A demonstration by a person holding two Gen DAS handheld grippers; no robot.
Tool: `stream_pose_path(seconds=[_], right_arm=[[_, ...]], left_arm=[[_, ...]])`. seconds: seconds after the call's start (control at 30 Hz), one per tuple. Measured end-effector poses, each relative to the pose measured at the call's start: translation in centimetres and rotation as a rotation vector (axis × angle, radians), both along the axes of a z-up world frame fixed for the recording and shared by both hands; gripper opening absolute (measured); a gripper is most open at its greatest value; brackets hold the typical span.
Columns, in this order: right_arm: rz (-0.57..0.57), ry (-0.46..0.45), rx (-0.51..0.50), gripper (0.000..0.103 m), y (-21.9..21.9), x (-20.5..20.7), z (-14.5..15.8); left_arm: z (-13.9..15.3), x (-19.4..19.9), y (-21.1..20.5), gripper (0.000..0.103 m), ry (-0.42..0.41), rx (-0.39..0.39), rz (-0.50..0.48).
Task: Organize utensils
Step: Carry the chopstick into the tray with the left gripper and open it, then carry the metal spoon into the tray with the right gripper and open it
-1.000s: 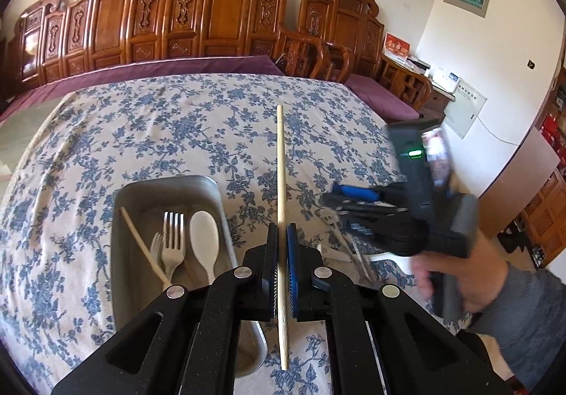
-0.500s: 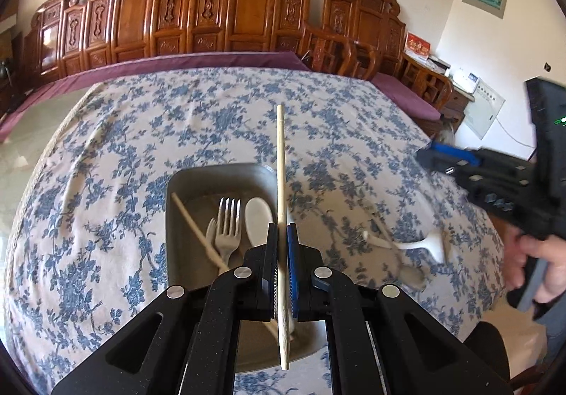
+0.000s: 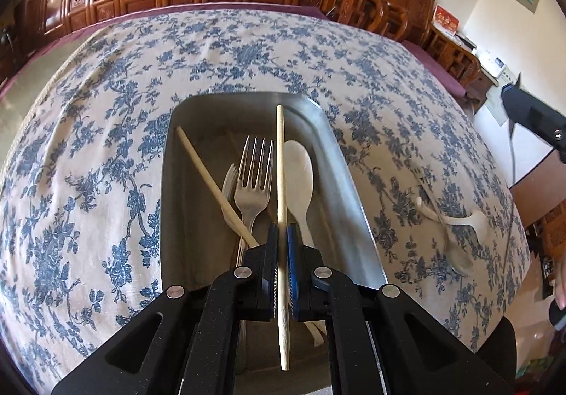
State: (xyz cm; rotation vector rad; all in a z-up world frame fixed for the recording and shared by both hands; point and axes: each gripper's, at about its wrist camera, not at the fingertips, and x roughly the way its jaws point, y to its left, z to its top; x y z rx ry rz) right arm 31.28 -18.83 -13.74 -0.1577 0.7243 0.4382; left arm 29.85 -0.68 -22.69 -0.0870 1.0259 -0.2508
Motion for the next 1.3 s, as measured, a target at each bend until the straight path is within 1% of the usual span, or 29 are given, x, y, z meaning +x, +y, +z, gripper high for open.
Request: stream_pose_path(seconds=[0.07, 0.2, 0.33, 0.53, 0.73, 0.93, 1.07, 1.3], right_arm=[[0.005, 0.001, 0.003, 0.031, 0.3, -0.1, 0.2], [0.011, 0.006, 0.013, 0.031, 1.0, -0.3, 0.4], [0.021, 0.011, 0.017, 0.031, 1.8, -0.2, 0.4], [0.039, 0.029, 0.020, 0.031, 3.9, 0.3, -0.2], [0.062, 0.046, 0.033, 0.031, 6.4, 0.8, -0.6], [0.081, 0.068, 0.058, 0.031, 8.7, 1.4, -0.9], [0.081, 0.092, 0.067, 0.031, 9.8, 1.7, -1.8], [0.066, 0.126, 0.087, 0.031, 11.4, 2.6, -3.5]], left_arm=[[-0.2, 0.1, -0.2, 0.004, 0.009, 0.014, -0.003], [0.2, -0.1, -0.3, 0.005, 0.000, 0.029, -0.009], [1.5, -0.5, 0.0, 0.010, -0.037, 0.032, -0.008], [3.7, -1.2, 1.1, 0.013, -0.106, 0.055, -0.007], [5.4, -1.6, 3.3, 0.013, -0.150, 0.057, 0.026], [5.9, -1.5, 5.2, 0.013, -0.166, 0.056, 0.070], [6.3, -1.7, 6.0, 0.013, -0.182, 0.074, 0.083], [6.8, -1.5, 7.9, 0.013, -0.190, 0.068, 0.125]])
